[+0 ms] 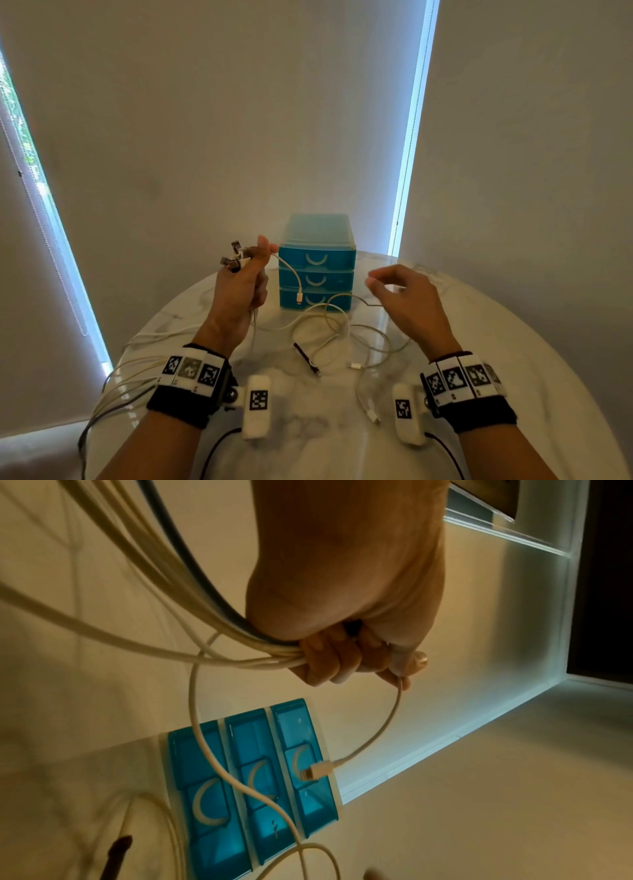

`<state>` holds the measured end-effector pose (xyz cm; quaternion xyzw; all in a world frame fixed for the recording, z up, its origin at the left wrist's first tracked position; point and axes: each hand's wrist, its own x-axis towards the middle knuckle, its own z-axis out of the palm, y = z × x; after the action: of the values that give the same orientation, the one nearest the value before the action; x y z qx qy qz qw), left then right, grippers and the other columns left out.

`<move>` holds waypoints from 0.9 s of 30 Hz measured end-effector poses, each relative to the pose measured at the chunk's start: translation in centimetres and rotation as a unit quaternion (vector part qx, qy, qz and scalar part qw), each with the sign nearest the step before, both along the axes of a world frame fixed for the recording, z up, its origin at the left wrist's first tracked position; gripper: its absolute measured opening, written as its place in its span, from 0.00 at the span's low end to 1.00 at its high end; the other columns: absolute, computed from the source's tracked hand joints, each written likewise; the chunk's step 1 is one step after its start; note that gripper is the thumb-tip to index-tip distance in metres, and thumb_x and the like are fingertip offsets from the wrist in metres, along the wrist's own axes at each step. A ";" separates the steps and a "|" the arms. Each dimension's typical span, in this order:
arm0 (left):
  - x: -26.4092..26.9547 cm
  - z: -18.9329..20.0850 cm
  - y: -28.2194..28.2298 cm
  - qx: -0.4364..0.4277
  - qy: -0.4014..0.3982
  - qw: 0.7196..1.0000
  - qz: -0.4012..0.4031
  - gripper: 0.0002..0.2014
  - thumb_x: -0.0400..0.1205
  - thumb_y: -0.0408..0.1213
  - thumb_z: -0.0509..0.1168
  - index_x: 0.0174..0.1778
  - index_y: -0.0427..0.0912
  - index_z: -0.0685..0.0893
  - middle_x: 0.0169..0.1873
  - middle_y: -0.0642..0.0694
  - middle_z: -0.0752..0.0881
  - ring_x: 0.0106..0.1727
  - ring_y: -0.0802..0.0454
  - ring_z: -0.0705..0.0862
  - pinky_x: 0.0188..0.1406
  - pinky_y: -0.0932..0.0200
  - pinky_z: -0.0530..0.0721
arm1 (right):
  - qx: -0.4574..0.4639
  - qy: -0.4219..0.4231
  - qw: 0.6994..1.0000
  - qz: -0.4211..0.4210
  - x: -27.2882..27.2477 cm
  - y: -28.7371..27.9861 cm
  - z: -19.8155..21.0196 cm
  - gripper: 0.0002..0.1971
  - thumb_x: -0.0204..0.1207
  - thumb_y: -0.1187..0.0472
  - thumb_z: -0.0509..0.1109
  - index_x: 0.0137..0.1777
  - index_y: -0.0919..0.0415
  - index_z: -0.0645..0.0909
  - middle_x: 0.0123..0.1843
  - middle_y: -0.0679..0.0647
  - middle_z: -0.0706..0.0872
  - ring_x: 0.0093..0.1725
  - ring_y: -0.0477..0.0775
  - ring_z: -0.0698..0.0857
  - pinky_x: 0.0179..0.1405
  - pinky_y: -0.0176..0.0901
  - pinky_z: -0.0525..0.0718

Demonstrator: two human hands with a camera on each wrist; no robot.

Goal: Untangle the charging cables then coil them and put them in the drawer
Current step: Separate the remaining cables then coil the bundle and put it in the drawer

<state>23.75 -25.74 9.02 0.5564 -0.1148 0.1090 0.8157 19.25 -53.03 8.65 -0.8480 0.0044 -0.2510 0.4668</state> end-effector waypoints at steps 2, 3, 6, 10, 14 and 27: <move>-0.3 -0.1 -0.4 0.034 -0.006 0.999 -0.016 0.19 0.81 0.62 0.72 0.52 0.50 0.95 0.25 0.51 0.66 0.25 0.56 0.60 0.24 0.57 0.57 | -0.009 0.007 0.996 0.087 -0.5 2.6 0.4 0.11 0.82 0.43 0.80 0.61 0.41 0.90 0.54 0.38 0.93 0.55 0.34 0.89 0.61 0.38 0.88; -0.4 -0.1 -0.6 0.053 -0.008 0.998 -0.024 0.20 0.81 0.62 0.72 0.53 0.50 0.95 0.26 0.50 0.66 0.26 0.55 0.60 0.25 0.56 0.57 | -0.019 0.034 0.991 0.129 -0.6 3.8 0.2 0.14 0.81 0.40 0.80 0.63 0.39 0.89 0.57 0.38 0.92 0.57 0.35 0.89 0.62 0.39 0.88; -0.8 -0.1 -1.1 0.093 -0.003 0.995 -0.045 0.22 0.81 0.62 0.73 0.55 0.46 0.95 0.25 0.50 0.67 0.27 0.54 0.61 0.25 0.56 0.58 | -0.035 0.079 0.977 0.193 -0.3 6.3 -1.3 0.18 0.78 0.35 0.80 0.66 0.37 0.89 0.65 0.35 0.88 0.65 0.39 0.87 0.69 0.50 0.90; -1.1 0.0 -1.1 0.104 0.005 0.994 -0.042 0.20 0.84 0.58 0.73 0.57 0.44 0.95 0.24 0.52 0.67 0.26 0.55 0.61 0.24 0.58 0.59 | 0.093 0.039 0.972 0.213 -0.6 5.7 -0.3 0.09 0.88 0.51 0.76 0.62 0.51 0.91 0.56 0.46 0.97 0.58 0.45 0.94 0.62 0.48 0.92; -1.1 -0.1 -1.3 0.142 0.025 0.989 -0.042 0.18 0.84 0.60 0.74 0.55 0.49 0.96 0.26 0.49 0.67 0.27 0.54 0.61 0.26 0.55 0.58 | 0.287 0.004 0.934 0.212 -1.3 3.7 1.8 0.14 0.91 0.55 0.71 0.68 0.63 0.85 0.54 0.59 0.97 0.47 0.58 0.94 0.49 0.45 0.93; -0.7 -0.2 -1.3 0.142 0.061 0.987 -0.037 0.29 0.79 0.70 0.72 0.59 0.47 0.93 0.28 0.50 0.67 0.30 0.53 0.61 0.30 0.54 0.59 | 0.571 -0.081 0.784 0.231 -1.1 0.6 2.9 0.08 0.93 0.51 0.66 0.64 0.51 0.84 0.62 0.51 0.93 0.67 0.52 0.92 0.69 0.49 0.85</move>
<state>23.01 -27.06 8.78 0.6676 -0.0996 0.0276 0.7373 18.12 -52.48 11.59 -0.3789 -0.0873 -0.1553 0.9081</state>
